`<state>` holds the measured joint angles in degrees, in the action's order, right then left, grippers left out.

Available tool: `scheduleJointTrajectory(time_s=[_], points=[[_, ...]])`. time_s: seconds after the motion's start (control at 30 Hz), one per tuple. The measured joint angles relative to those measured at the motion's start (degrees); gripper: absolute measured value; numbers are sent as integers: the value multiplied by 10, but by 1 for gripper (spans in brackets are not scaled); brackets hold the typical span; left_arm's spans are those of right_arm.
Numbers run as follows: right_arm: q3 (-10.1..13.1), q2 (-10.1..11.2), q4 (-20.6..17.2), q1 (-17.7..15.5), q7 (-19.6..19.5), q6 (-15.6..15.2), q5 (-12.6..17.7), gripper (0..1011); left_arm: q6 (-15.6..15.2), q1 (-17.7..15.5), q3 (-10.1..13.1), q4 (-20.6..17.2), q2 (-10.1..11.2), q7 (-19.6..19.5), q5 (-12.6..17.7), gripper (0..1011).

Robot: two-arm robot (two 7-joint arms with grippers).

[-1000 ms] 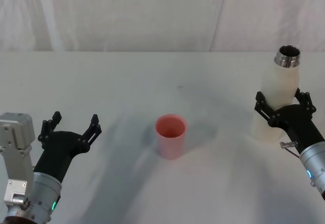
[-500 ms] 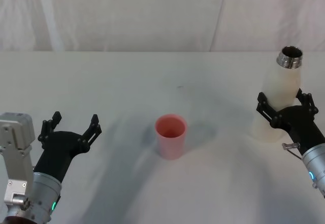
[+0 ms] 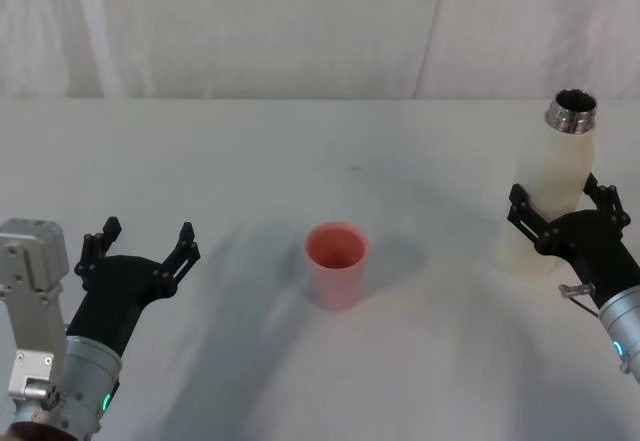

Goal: Grasp the thermos with one hand and pour water into the cup lid.

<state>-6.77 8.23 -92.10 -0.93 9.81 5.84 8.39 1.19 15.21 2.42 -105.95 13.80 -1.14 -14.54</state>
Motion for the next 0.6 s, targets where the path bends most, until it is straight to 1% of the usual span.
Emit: scheduleJointTrajectory(time_s=[0.6], points=[[4,5,-21,-21,-2,0,0,1003,0,0,0,0,0,0,0,1001]])
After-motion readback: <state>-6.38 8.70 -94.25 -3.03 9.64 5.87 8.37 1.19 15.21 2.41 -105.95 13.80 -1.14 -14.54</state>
